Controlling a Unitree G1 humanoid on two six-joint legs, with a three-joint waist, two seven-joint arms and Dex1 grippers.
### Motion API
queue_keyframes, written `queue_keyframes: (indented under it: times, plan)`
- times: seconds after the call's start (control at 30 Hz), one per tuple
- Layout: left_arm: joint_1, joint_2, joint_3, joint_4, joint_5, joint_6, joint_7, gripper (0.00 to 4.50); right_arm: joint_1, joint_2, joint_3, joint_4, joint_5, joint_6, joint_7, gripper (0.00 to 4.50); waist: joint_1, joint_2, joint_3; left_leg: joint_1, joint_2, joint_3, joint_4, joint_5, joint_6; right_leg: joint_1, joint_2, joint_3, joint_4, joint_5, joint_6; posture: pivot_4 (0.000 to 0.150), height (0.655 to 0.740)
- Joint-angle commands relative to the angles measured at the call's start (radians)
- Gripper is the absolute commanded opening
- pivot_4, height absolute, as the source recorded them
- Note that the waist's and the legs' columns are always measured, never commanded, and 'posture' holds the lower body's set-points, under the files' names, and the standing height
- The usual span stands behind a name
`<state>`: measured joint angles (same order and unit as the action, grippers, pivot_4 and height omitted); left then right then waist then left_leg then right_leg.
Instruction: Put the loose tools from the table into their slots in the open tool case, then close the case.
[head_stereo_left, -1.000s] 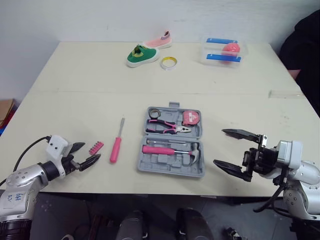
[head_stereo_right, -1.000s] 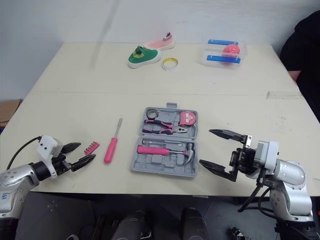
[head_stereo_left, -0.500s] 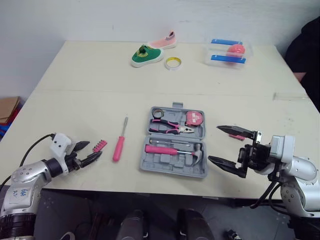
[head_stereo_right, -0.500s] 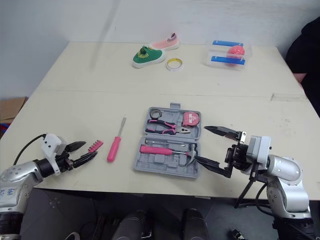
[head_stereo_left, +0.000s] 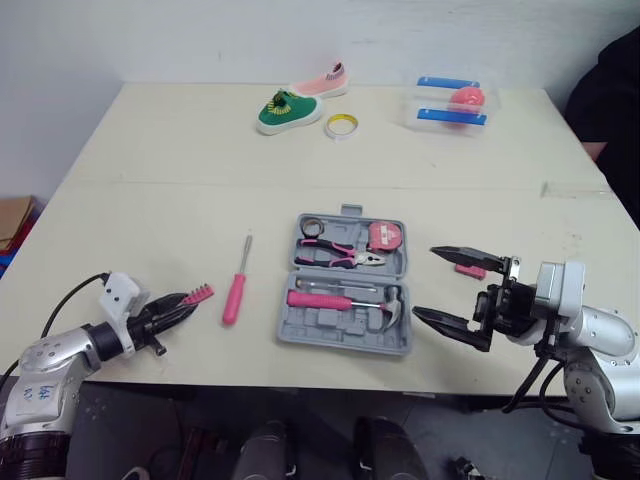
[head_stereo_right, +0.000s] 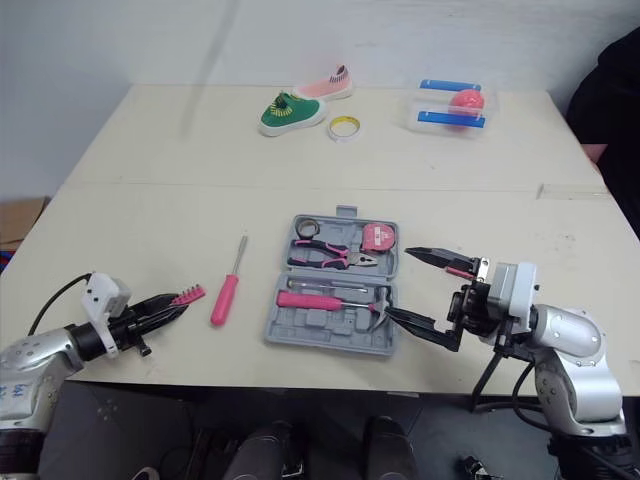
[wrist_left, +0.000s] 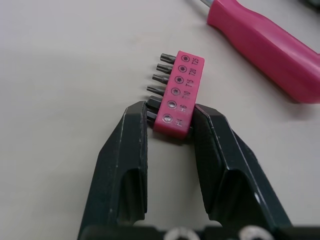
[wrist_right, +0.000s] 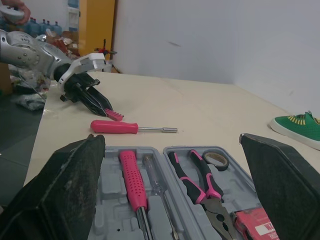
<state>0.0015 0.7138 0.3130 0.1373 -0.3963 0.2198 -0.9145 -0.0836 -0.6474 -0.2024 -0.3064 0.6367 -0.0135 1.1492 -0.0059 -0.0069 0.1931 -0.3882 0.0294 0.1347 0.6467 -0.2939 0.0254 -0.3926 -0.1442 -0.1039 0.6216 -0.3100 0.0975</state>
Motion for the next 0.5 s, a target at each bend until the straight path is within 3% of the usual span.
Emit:
queue_keyframes:
  times: [0.03, 0.23, 0.3, 0.37, 0.5]
  plan:
    - [0.048, 0.012, 0.003, -0.002, -0.005, 0.012, -0.029, 0.64, -0.022, -0.017, -0.007, -0.075, 0.022, 0.038, -0.036, 4.50, 0.001, 0.000, 0.000, 0.000, 0.000, 0.000, 0.000, 0.000, 0.000, 0.000, 0.000, 0.000, 0.000, 0.000, 0.000, 0.150, 0.7400]
    - [0.058, 0.026, 0.006, -0.004, -0.009, 0.020, -0.036, 0.64, -0.076, -0.020, 0.009, -0.117, 0.025, 0.111, -0.080, 4.50, 0.001, 0.000, 0.000, 0.000, 0.000, 0.000, 0.000, -0.001, 0.001, 0.000, 0.000, 0.000, 0.000, 0.000, 0.000, 0.150, 0.7400]
    - [0.059, 0.035, 0.009, 0.000, 0.009, -0.024, -0.044, 1.65, -0.093, -0.018, 0.014, -0.114, 0.022, 0.125, -0.085, 4.50, 0.001, 0.000, 0.000, 0.000, 0.000, 0.000, 0.000, -0.001, 0.001, 0.000, 0.000, 0.000, -0.001, 0.000, 0.000, 0.150, 0.7400]
    - [0.059, 0.055, 0.025, 0.022, 0.012, -0.066, -0.073, 2.38, -0.113, -0.018, 0.022, -0.109, 0.021, 0.141, -0.090, 4.50, -0.001, 0.000, 0.000, 0.000, 0.000, 0.000, -0.001, -0.001, 0.000, -0.001, 0.000, 0.000, -0.001, 0.000, 0.000, 0.150, 0.7400]
    - [0.033, 0.123, 0.023, 0.084, 0.007, -0.111, -0.170, 2.38, -0.157, -0.020, 0.036, -0.097, 0.020, 0.174, -0.102, 4.50, -0.001, 0.000, 0.000, -0.001, 0.001, 0.000, -0.001, -0.001, 0.000, -0.002, 0.000, 0.000, -0.001, 0.000, -0.001, 0.150, 0.7400]
